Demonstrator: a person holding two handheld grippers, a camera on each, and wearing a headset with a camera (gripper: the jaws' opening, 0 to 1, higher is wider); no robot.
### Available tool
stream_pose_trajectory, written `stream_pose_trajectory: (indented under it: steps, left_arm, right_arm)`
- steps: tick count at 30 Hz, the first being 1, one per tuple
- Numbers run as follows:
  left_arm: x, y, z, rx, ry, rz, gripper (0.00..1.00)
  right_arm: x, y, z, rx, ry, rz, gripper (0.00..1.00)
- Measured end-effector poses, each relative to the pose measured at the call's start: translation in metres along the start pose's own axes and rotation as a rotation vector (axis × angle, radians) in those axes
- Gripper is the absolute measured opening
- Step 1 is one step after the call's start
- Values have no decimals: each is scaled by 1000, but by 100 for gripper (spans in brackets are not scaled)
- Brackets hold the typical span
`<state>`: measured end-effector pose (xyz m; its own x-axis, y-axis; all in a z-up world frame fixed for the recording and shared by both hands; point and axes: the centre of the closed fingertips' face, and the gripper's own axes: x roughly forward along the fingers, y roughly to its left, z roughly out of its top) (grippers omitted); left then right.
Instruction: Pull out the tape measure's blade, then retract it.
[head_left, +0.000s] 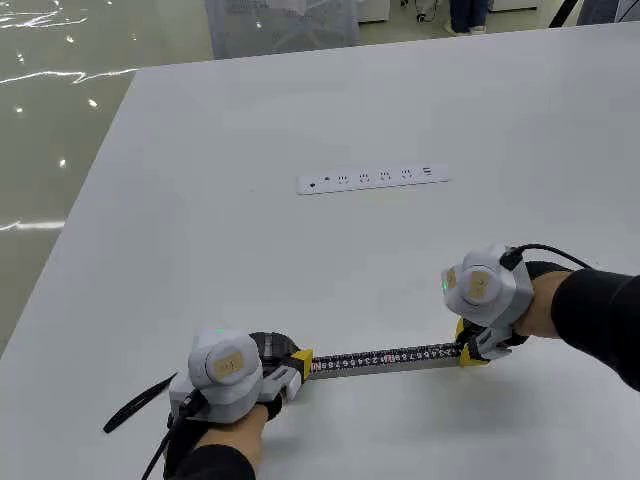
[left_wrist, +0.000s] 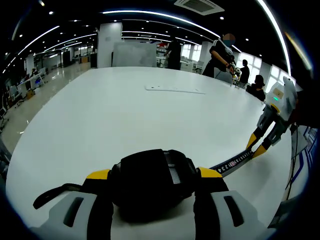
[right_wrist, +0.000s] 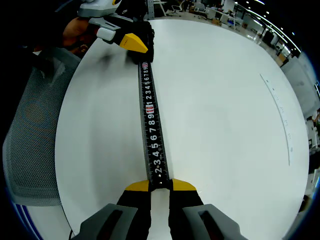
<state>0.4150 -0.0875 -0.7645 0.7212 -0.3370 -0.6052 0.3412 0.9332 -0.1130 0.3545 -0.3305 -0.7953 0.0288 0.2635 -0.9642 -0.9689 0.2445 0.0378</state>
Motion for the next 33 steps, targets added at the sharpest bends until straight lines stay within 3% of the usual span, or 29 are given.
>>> stream_pose_trajectory:
  steps: [33]
  left_arm:
    - [0,-1,-1,4,4,4,61]
  right_arm:
    - [4,1,11,-8,8,-8,7]
